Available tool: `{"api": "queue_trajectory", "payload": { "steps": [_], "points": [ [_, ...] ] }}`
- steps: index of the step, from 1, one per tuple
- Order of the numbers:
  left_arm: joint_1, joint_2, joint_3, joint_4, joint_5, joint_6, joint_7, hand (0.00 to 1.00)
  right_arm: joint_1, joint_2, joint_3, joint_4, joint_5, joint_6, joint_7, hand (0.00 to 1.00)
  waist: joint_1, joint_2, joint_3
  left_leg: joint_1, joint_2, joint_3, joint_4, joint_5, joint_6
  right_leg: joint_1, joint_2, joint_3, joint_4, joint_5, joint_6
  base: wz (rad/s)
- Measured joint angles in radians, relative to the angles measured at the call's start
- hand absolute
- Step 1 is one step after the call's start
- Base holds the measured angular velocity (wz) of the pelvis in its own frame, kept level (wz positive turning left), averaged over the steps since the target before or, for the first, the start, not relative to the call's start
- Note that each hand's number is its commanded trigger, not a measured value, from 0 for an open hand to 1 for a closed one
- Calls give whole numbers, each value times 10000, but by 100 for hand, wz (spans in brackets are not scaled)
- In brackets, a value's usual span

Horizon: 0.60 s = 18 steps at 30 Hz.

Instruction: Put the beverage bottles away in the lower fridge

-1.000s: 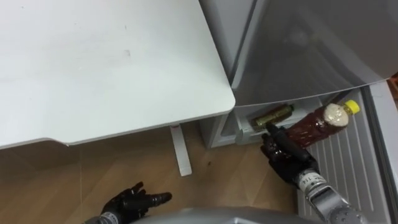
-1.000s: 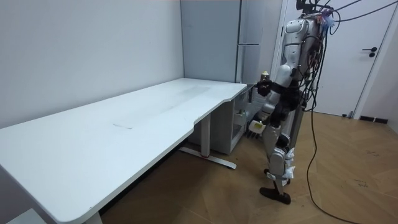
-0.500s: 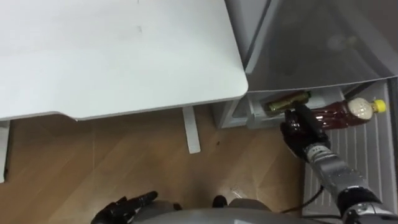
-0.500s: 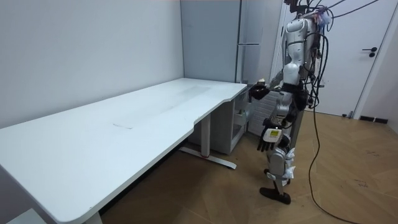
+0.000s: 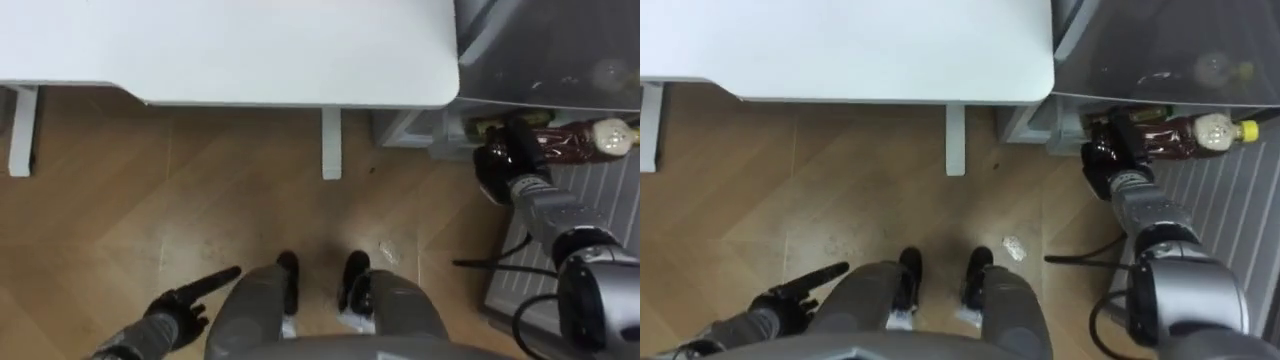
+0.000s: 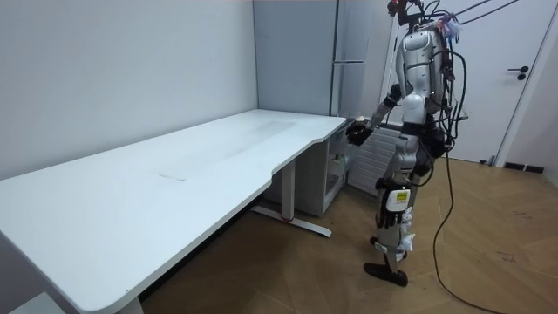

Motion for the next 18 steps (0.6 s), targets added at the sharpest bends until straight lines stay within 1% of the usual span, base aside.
{"api": "queue_trajectory", "payload": {
  "steps": [2,3,4,7,9,10,12,18],
  "points": [
    [-214,-7,-269,-3,-69,-25,196,0,-212,-110,9,3,-5,0,-150,100,107,13,46,-472,-76,-59,295,3,5,-506,-52,25,329,-110,1,17],
    [-326,-15,-358,10,-74,-23,302,0,-336,-143,8,15,-69,0,-229,100,215,12,61,-709,-89,-58,416,5,7,-753,-112,35,485,-122,-18,7],
    [-355,-17,-359,8,-75,-45,339,0,-405,-143,10,35,-180,4,-266,100,238,11,62,-802,-92,-57,454,11,6,-862,-158,25,550,-127,-28,4],
    [-445,-13,-380,-11,-442,-89,463,0,-771,-178,16,89,-354,5,-366,100,249,-17,85,-1261,-111,-12,483,137,16,-1378,-227,6,720,-107,-72,5],
    [-582,-22,-710,35,-881,-64,637,0,-1202,-339,16,85,-179,5,-600,100,237,-25,99,-1705,-178,70,588,209,18,-1931,-377,-15,1035,-102,-130,2],
    [-646,-5,-768,34,-885,-76,723,0,-1275,-415,14,85,-95,1,-651,100,213,-22,102,-1881,-207,71,719,208,17,-2099,-455,-83,1215,-174,-187,12],
    [-720,-2,-772,37,-935,-82,773,0,-1353,-502,9,84,-33,-3,-771,100,190,-33,107,-2058,-254,46,849,206,15,-2267,-540,-167,1376,-271,-207,18],
    [-867,-12,-848,20,-1651,-57,789,0,-1931,-717,21,48,-46,5,-1296,100,182,-70,129,-2644,-250,58,1184,188,-4,-2847,-555,-121,1682,-332,-250,2]
  ]
}}
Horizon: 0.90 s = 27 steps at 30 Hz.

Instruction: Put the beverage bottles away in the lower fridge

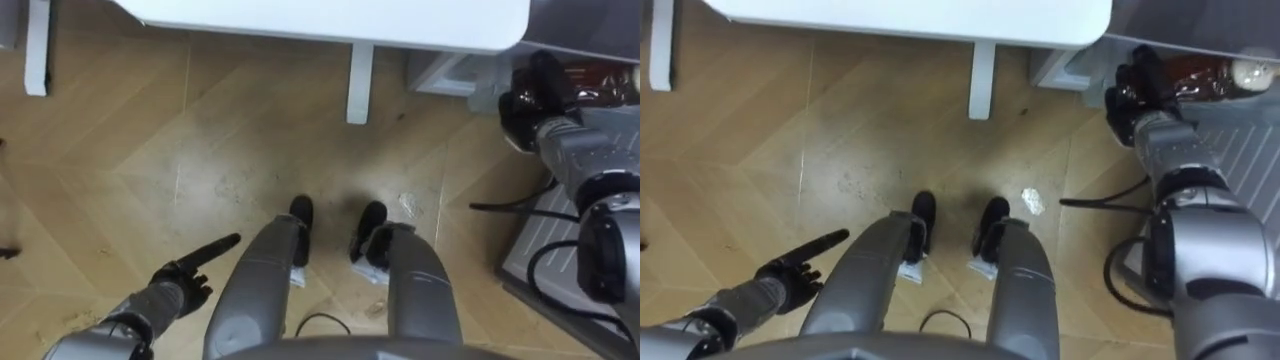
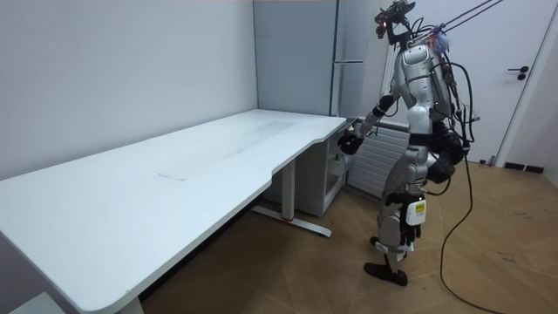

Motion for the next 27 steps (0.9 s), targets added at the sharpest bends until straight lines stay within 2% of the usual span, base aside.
{"api": "queue_trajectory", "payload": {
  "steps": [6,12,13,14,21,27],
  "points": [
    [-49,39,-537,-55,-417,-14,134,0,-243,-99,48,-107,97,-1,-289,100,-44,-18,8,-153,12,-41,228,-67,-11,-94,51,40,157,-53,33,1],
    [-50,70,-703,-53,-810,-14,237,0,-255,-158,94,-107,403,0,-617,100,10,-45,20,-144,0,0,215,-76,-1,-103,36,38,257,-73,34,0],
    [-51,75,-702,-54,-810,-14,249,0,-255,-171,94,-107,443,0,-636,71,13,-50,17,-144,0,2,216,-77,-1,-105,34,38,264,-79,29,0],
    [-53,87,-699,-57,-807,-14,270,0,-255,-211,91,-107,537,3,-657,0,-20,-64,14,-139,-3,4,213,-77,-2,-107,27,39,283,-89,24,0],
    [61,328,-695,-76,-796,-18,608,0,-645,-385,85,-109,638,212,-975,0,-217,-349,-7,-243,35,108,217,-76,-12,-253,16,62,346,-109,-17,0],
    [76,362,-695,-76,-794,-21,689,0,-766,-525,63,-215,601,197,-1293,0,-278,-369,-12,-249,47,149,317,-90,7,-234,-40,31,333,-100,-6,0]
  ]
}}
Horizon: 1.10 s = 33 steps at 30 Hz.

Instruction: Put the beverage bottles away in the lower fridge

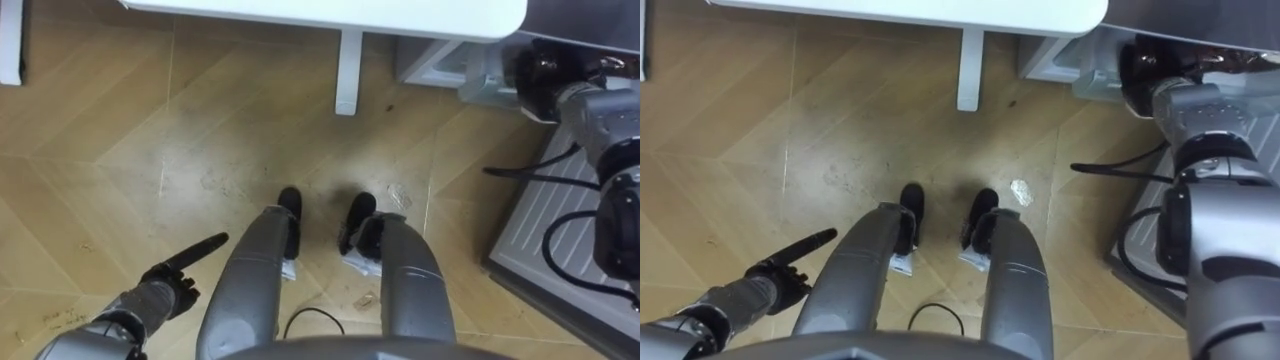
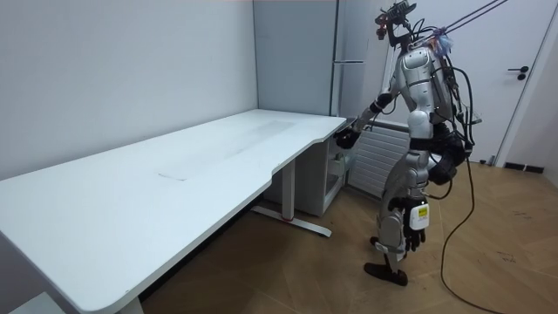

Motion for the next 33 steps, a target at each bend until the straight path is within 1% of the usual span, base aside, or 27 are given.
{"api": "queue_trajectory", "payload": {
  "steps": [6,8,11,14,16,18,20,22,23,27,31,33],
  "points": [
    [10,0,-63,6,45,-18,-11,0,-19,-2,8,-11,-8,1,-269,0,11,5,-2,22,-31,0,21,2,4,14,-75,-55,134,-3,-10,1],
    [13,1,-229,5,56,-18,-10,0,-40,-3,8,-12,-6,-19,-313,0,31,11,-5,21,-32,-7,1,1,4,16,-69,-59,127,-15,-16,0],
    [31,1,-314,3,60,-19,-5,0,-52,-4,13,-10,1,-227,-352,0,32,19,-10,27,-13,-23,8,3,2,44,-55,-97,119,-10,-23,3],
    [42,-2,-379,-9,24,-19,64,0,-50,-3,24,-2,-14,-276,-353,0,55,53,-26,44,22,9,39,6,0,59,-50,-104,113,15,-46,-2],
    [46,-2,-385,-10,8,-80,161,0,-51,-3,35,-2,-24,-295,-352,0,85,56,-27,65,88,127,31,6,1,69,-54,-114,110,30,-66,-5],
    [51,-3,-388,-7,10,-191,214,0,-51,-3,35,-3,-28,-301,-352,0,92,65,-32,68,102,137,31,6,1,70,-52,-127,108,30,-72,0],
    [56,-7,-388,-7,9,-202,220,0,-51,-3,35,-3,-28,-302,-349,0,95,79,-39,74,110,149,30,6,1,72,-51,-127,104,31,-74,0],
    [55,-13,-408,-8,10,-202,220,0,-52,-3,35,-4,-27,-317,-345,0,94,117,-56,81,115,170,32,6,1,76,-50,-121,100,33,-76,0],
    [54,-25,-432,-9,0,-207,221,0,-51,-3,40,-2,-22,-325,-345,0,109,128,-58,112,136,251,15,5,3,83,-51,-91,104,33,-75,-4],
    [54,-34,-682,-11,-11,-235,374,0,-52,-4,54,-4,-18,-357,-345,0,127,214,-74,186,145,304,-4,4,6,118,-50,-50,107,32,-74,-2],
    [53,-76,-783,-11,-7,-261,382,0,-52,-4,96,-13,-14,-601,-327,0,132,342,-78,200,146,255,-2,3,6,152,-53,-87,95,31,-74,1],
    [54,-125,-785,-9,-3,-271,384,0,-30,-3,118,-10,-15,-710,-322,0,143,453,-65,274,146,237,-11,4,6,269,-55,-143,53,31,-74,2]
  ]
}}
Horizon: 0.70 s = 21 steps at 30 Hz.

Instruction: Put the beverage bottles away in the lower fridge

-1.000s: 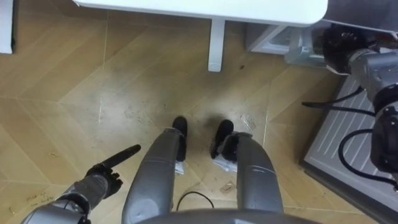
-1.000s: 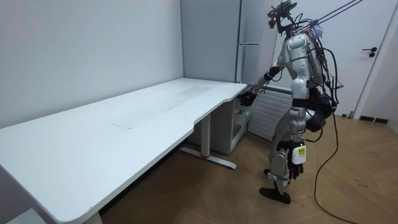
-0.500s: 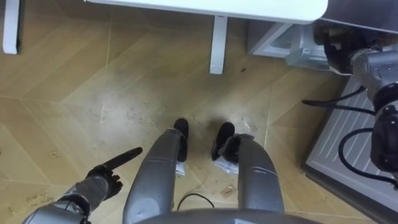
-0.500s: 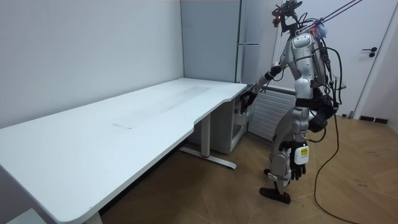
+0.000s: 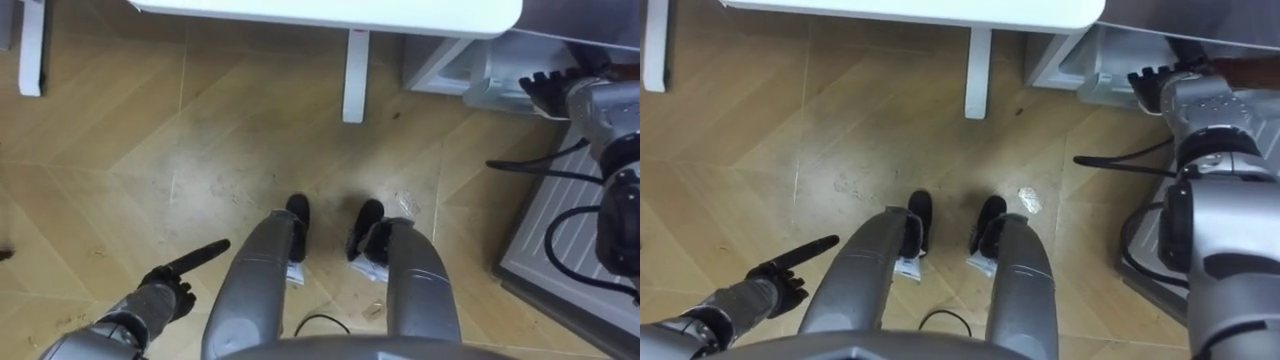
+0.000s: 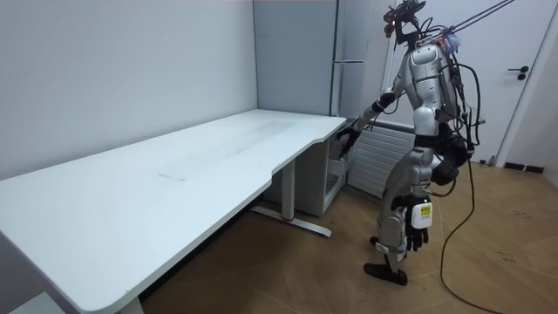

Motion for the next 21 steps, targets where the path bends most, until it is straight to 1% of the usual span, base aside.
{"api": "queue_trajectory", "payload": {
  "steps": [2,5,7,9,10,12,16,18,19,21],
  "points": [
    [3,-34,-1,1,-2,0,0,0,103,0,14,3,13,-60,54,0,69,55,-5,117,7,-1,-47,0,0,125,6,-18,-66,0,0,0],
    [3,-65,29,9,5,-3,-9,0,297,0,5,17,31,-91,154,0,203,78,0,380,14,2,-157,-1,-1,385,27,-14,-175,-3,6,0],
    [21,-137,181,30,53,-5,-29,0,547,2,-8,18,3,-95,322,0,250,106,-5,636,31,1,-211,-1,-2,659,50,-22,-304,3,15,0],
    [70,-246,226,21,82,-23,-94,0,858,9,3,16,33,-99,580,0,310,193,-13,987,37,-19,-511,-3,-3,1020,122,1,-556,12,67,0],
    [64,-241,232,11,97,-14,-148,0,1040,10,10,-20,33,-131,789,0,347,226,-20,1093,86,-19,-578,-4,-3,1150,179,-4,-693,36,81,-5],
    [63,-221,404,16,107,-17,-259,0,1336,9,147,-206,-15,-218,1025,0,388,242,-30,1198,110,-27,-617,-6,-8,1277,215,-7,-769,41,86,-2],
    [93,-151,516,63,28,-24,-496,0,1804,9,299,-310,-6,-277,1692,0,353,250,-35,1464,109,-16,-730,-11,-17,1508,246,15,-895,44,87,0],
    [219,-116,639,117,14,-54,-687,0,2272,14,298,-306,7,-276,2026,0,388,254,-39,1758,150,9,-784,-58,-56,1840,333,39,-1050,42,94,-2],
    [271,-117,691,136,15,-80,-732,0,2344,15,297,-307,11,-276,2074,0,383,264,-47,1810,157,13,-809,-73,-67,1900,348,40,-1094,42,94,-7],
    [424,-119,926,163,19,-81,-917,0,2568,45,282,-344,-6,-357,2309,0,291,287,-69,1875,160,16,-910,-97,-74,1981,382,35,-1161,39,101,-2]
  ]
}}
